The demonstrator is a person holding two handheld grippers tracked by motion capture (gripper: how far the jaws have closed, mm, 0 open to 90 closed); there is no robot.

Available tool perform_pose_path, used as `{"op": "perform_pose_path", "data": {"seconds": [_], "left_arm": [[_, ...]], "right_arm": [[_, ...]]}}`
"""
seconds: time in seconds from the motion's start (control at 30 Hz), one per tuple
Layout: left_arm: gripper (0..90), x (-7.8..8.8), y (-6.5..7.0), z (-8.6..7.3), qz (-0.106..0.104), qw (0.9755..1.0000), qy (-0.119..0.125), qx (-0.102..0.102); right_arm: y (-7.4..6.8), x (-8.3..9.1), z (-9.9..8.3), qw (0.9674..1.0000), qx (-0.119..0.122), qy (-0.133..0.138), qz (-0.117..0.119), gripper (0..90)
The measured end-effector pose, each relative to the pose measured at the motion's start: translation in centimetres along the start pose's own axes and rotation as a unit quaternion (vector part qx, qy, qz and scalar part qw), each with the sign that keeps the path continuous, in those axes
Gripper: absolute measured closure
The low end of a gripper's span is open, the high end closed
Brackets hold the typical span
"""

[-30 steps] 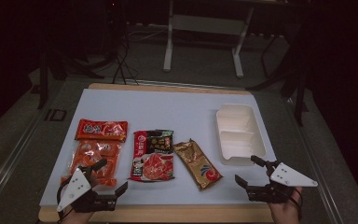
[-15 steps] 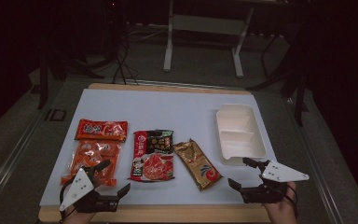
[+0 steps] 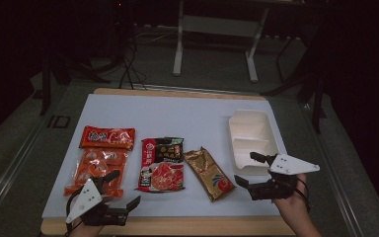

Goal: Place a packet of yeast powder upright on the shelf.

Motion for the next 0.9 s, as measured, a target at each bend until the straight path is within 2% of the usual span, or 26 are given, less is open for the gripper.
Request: {"op": "perform_pose_path", "data": {"seconds": [0.07,0.13,0.17,0.23,0.37,0.53,0.77,0.9], "left_arm": [[2.8,0.0,0.0,0.1,0.004,1.0000,0.002,-0.004],[2.7,0.1,0.0,0.1,0.007,0.9999,0.002,-0.007],[2.6,0.1,0.0,0.1,0.007,1.0000,0.000,-0.006],[2.5,0.1,0.1,0.2,0.003,1.0000,0.001,-0.003],[2.5,-0.1,0.4,0.0,0.003,0.9998,-0.007,-0.017],[2.5,-0.2,0.5,-0.1,-0.002,0.9998,-0.009,-0.015],[2.5,-0.3,0.2,-0.4,-0.004,0.9999,-0.012,0.004],[2.5,-0.4,0.1,-0.7,-0.002,0.9998,-0.020,0.002]], "right_arm": [[0.0,-0.4,0.4,1.0000,-0.003,0.001,0.009,10.0],[0.2,-1.0,0.6,1.0000,0.003,0.002,0.002,9.7],[0.1,-1.2,0.7,0.9999,0.000,-0.001,0.013,9.7],[0.0,-1.5,0.8,0.9999,0.001,0.000,0.015,9.7],[0.1,-3.0,1.1,0.9997,-0.001,-0.007,0.023,9.7],[0.3,-4.8,1.3,0.9995,-0.003,-0.021,0.024,9.8],[0.8,-7.5,1.2,0.9987,-0.005,-0.048,0.017,12.2],[1.2,-8.9,1.1,0.9980,-0.010,-0.061,0.012,12.6]]}}
Point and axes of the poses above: each handheld gripper's, and its own axes: x roughly backward along the jaws, z roughly out of its top, y roughly to its right, the point moved 8 cm from there along -x, roughly forward along the jaws, and after that the axes turned 10 degrees about -x, right-handed, at the moved point
